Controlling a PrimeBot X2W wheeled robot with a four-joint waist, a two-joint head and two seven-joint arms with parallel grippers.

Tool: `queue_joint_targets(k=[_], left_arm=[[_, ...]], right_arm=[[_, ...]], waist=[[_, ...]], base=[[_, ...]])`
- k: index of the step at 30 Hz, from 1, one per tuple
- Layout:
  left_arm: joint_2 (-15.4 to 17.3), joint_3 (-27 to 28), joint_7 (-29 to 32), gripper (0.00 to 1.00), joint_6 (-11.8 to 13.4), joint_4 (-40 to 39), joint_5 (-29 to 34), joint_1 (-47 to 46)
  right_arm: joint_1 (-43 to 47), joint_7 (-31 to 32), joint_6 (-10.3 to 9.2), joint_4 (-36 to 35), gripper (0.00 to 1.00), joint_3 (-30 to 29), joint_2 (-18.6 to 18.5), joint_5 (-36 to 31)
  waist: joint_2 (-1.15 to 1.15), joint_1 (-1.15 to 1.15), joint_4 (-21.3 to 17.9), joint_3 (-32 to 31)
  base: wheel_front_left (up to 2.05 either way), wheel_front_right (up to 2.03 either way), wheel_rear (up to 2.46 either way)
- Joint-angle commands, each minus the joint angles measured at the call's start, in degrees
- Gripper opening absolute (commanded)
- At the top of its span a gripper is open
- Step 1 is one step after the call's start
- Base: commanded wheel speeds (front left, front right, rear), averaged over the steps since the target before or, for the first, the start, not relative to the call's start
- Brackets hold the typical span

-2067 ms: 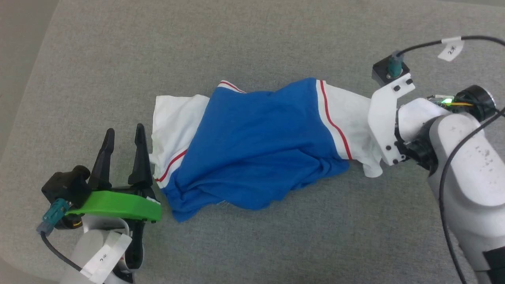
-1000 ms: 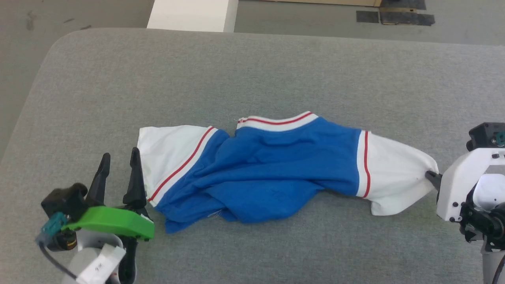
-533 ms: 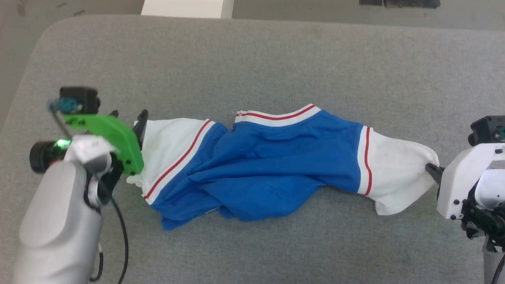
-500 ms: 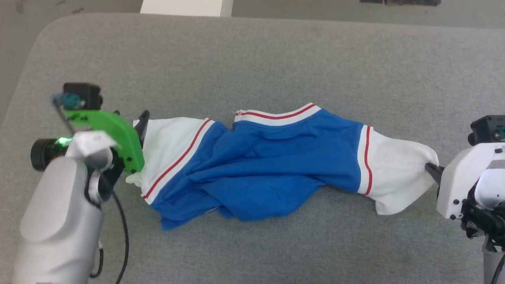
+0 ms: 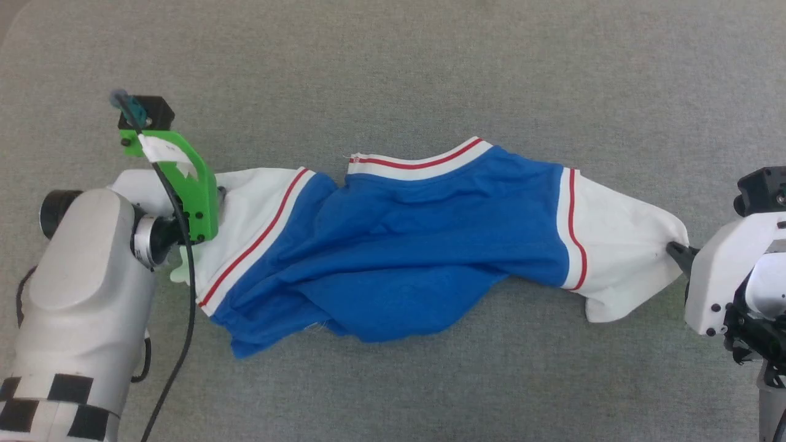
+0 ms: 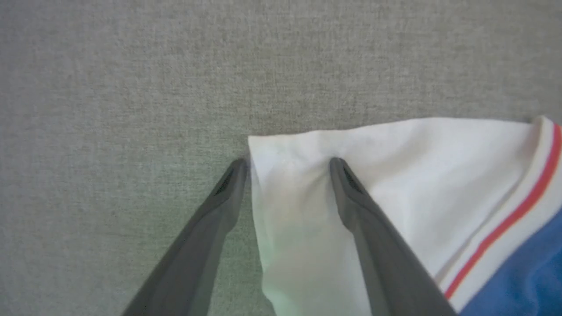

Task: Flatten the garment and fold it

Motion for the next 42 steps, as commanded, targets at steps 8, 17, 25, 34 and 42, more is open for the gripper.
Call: queue_joint_targets(k=[8,17,25,34,42], left_arm=[[-2.3,-0.4,7.1,0.0,-1.0,4.0,-3.9,0.9],[-2.4,0.7,4.4,0.0,-2.8,-0.1,-6.2,0.9],[-1.3,6.6,-5.9,0.0,-3.5,-7.4,-9.8,2.0],[-0.1,12.5,-12.4,0.0,-2.4,-19.7,-13.5,11.7],[0.2,15.0,-14.4,0.0,-0.3,-28.1,-14.4,18.0]], right_arm=[[-1.1,-0.1,-0.08,-0.7,0.0,-0.4,-0.1,-0.5],[-2.2,-2.3,-0.08,1.2,0.0,0.0,0.1,-0.4],[-2.3,-6.1,-0.08,3.0,0.0,-0.8,0.6,0.3],[0.4,-8.9,-0.08,3.5,0.0,-1.9,1.1,1.6],[-1.3,-12.4,-0.08,4.0,0.0,-2.1,0.6,4.6]], waist=[[0.0,0.0,-0.2,1.4],[0.0,0.0,0.3,-1.6],[0.0,0.0,-0.2,-7.2],[0.0,0.0,-1.0,-12.4],[0.0,0.0,-1.2,-15.4]], base=[[0.0,0.0,0.0],[0.0,0.0,0.0],[0.0,0.0,0.0],[0.0,0.0,0.0],[0.0,0.0,0.0]])
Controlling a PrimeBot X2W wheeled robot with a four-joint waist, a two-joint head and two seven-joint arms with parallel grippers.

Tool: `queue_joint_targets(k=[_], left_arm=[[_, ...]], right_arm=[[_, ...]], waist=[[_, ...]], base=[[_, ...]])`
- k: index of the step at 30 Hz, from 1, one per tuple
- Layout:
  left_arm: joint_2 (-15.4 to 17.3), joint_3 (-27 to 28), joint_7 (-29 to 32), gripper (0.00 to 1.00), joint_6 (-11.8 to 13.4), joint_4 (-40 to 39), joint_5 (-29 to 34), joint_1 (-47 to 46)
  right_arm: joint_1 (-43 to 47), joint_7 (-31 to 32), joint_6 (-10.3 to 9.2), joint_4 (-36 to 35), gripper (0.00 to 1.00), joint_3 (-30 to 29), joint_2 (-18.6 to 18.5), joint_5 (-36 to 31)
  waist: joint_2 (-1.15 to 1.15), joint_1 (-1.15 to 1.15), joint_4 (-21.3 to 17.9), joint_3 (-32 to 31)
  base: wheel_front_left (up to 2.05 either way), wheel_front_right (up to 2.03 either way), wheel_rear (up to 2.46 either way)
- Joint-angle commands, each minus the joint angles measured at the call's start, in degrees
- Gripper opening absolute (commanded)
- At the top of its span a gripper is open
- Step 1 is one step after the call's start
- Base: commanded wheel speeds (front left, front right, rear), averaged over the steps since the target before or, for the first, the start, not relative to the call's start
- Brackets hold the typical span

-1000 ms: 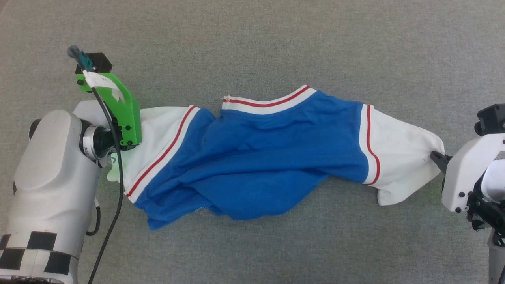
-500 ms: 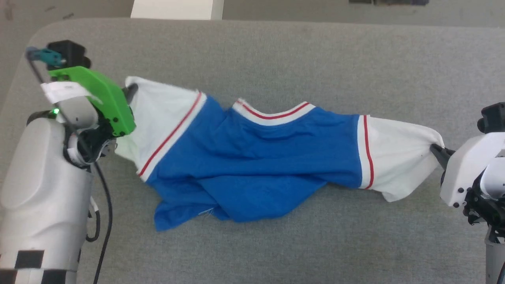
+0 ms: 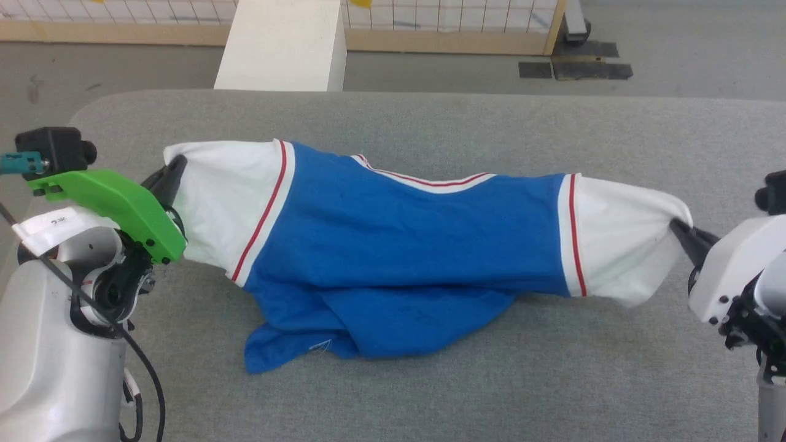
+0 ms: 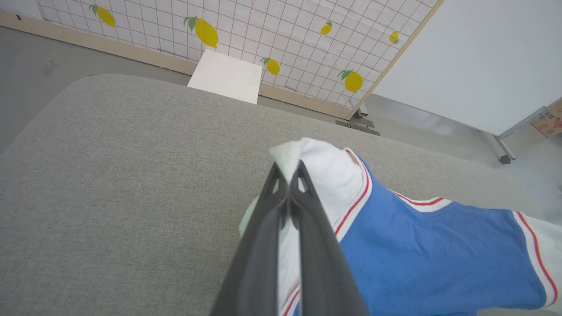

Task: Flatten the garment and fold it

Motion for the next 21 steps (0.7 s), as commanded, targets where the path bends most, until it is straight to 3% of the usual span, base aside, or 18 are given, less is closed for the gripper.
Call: queue_joint_targets(k=[1,11,21], left_arm=[[0.5,0.5,-0.9,0.0,0.3,-1.2,0.0,0.5],[1.6,2.3,-4.0,0.0,1.6,-7.6,1.4,-5.8],[3.0,3.3,-7.3,0.0,1.4,-8.1,3.0,-15.2]], right_arm=[[-1.8,-1.1,-0.08,0.0,0.0,-0.1,-0.3,1.3],[-13.3,-4.4,-0.08,-0.5,0.0,0.6,-5.7,6.0],[-24.1,-6.4,-0.08,0.4,0.0,-1.0,-7.2,11.4]], waist=[[0.0,0.0,-0.1,-1.3],[0.0,0.0,-0.2,-4.1],[0.0,0.0,-0.6,-5.2]], base=[[0.0,0.0,0.0],[0.0,0.0,0.0],[0.0,0.0,0.0]])
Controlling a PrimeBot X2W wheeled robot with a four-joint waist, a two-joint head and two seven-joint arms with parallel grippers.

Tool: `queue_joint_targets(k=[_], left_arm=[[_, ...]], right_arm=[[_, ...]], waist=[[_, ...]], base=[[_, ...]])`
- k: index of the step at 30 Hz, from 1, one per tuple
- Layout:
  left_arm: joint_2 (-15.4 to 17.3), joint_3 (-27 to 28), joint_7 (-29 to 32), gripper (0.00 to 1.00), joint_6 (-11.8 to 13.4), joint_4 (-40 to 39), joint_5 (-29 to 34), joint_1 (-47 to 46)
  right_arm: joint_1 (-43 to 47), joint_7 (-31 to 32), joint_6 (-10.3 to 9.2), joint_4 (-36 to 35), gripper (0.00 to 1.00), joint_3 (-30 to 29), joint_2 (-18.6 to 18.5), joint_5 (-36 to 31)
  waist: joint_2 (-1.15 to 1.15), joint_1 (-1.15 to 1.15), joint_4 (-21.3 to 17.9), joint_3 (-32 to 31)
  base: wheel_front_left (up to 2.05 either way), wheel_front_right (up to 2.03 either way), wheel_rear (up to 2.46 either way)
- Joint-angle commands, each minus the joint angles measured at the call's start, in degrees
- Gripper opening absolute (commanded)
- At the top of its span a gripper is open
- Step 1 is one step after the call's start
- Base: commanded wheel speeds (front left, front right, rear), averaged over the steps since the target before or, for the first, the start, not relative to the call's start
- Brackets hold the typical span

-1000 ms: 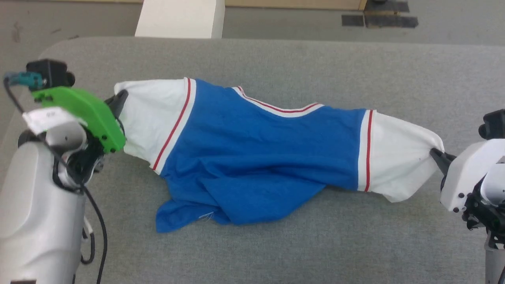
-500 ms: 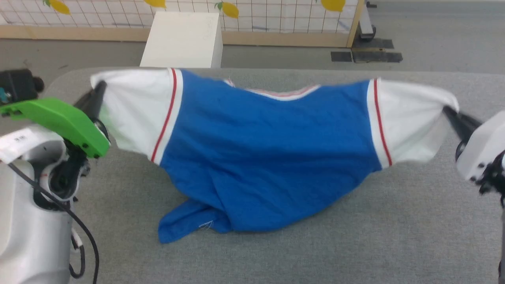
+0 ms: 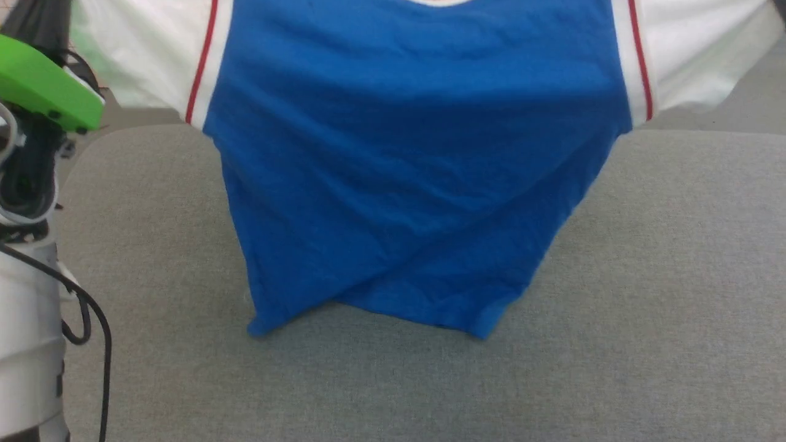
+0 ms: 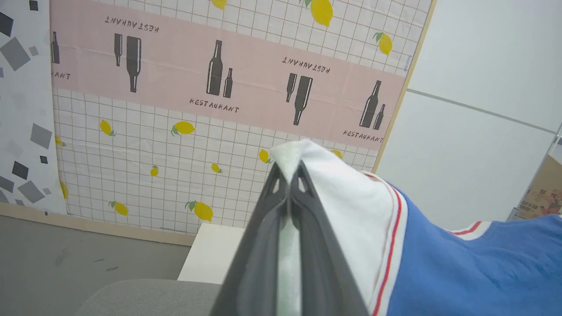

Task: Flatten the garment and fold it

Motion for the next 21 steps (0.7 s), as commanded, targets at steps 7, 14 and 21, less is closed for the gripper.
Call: queue_joint_targets(k=[7,14,21], left_arm=[[1.0,0.5,-1.9,0.0,-0.3,1.4,0.6,-5.1],[1.7,-1.6,-1.4,0.0,-1.1,4.8,1.9,-9.9],[2.6,-4.6,-2.2,0.0,-1.6,11.9,5.8,-21.0]], right_arm=[[-6.9,-2.0,-0.08,1.8,0.0,-1.5,0.6,0.1],[-14.0,-0.5,-0.08,5.5,0.0,-0.8,1.7,-1.7],[-27.6,0.5,-0.08,11.9,0.0,0.5,3.8,-5.9]], waist=[[0.0,0.0,-0.5,0.9],[0.0,0.0,-0.6,4.5],[0.0,0.0,-0.9,13.0]], base=[[0.0,0.0,0.0],[0.0,0.0,0.0],[0.0,0.0,0.0]])
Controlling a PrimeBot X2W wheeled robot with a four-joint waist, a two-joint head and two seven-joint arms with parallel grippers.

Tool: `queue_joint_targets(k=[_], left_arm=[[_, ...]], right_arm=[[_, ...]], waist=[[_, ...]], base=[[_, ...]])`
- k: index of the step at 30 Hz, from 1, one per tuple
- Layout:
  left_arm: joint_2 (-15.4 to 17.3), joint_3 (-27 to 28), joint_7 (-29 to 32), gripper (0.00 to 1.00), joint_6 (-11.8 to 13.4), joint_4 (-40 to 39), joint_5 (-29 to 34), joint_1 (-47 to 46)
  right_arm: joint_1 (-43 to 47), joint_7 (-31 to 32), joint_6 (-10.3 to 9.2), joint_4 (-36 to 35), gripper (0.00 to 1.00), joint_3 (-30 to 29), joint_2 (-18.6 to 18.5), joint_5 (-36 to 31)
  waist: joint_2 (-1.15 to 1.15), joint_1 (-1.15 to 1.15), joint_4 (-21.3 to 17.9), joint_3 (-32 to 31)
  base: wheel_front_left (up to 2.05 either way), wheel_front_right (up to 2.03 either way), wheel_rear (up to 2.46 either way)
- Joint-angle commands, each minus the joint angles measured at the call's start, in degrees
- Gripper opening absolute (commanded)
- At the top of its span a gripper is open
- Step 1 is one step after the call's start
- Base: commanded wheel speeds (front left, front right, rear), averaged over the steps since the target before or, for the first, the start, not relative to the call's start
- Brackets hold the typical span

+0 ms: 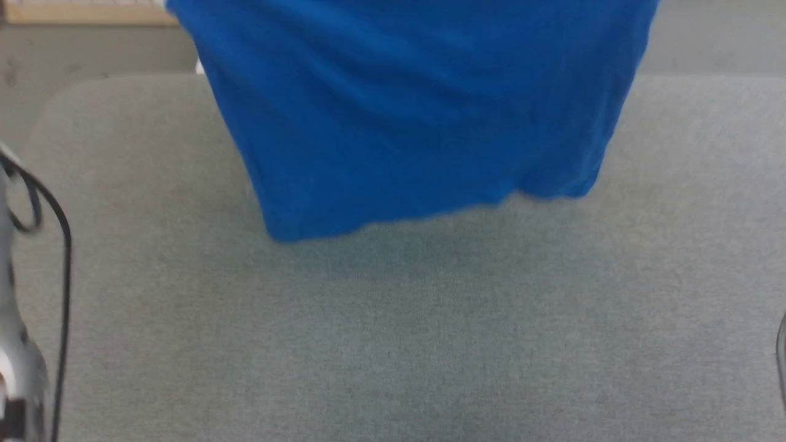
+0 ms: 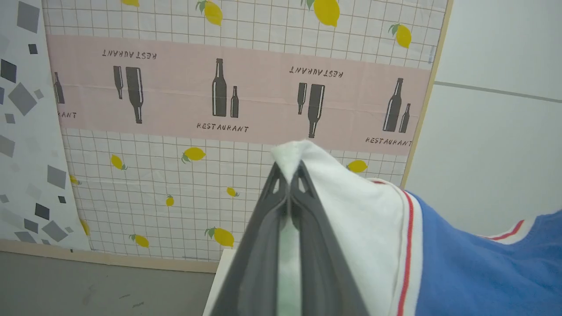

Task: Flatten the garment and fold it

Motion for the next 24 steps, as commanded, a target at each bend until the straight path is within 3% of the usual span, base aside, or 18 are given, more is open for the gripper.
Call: queue_joint_targets(k=[1,13,24], left_arm=[[0.6,-0.6,-0.6,0.0,-0.4,1.3,1.5,-3.7],[2.0,-3.4,-7.2,0.0,-0.1,11.6,8.6,-26.5],[1.9,-3.8,-14.9,0.0,-0.7,18.7,9.9,-32.5]], right_arm=[[-4.1,-0.3,-0.08,1.6,0.0,0.2,0.5,-1.5],[-30.7,-8.3,-0.08,16.8,0.0,-2.5,4.9,-16.9],[-39.6,-14.9,-0.08,25.8,0.0,-5.4,6.8,-23.0]], waist=[[0.0,0.0,-0.4,6.7],[0.0,0.0,-1.6,21.0],[0.0,0.0,-1.6,28.0]], base=[[0.0,0.0,0.0],[0.0,0.0,0.0],[0.0,0.0,0.0]])
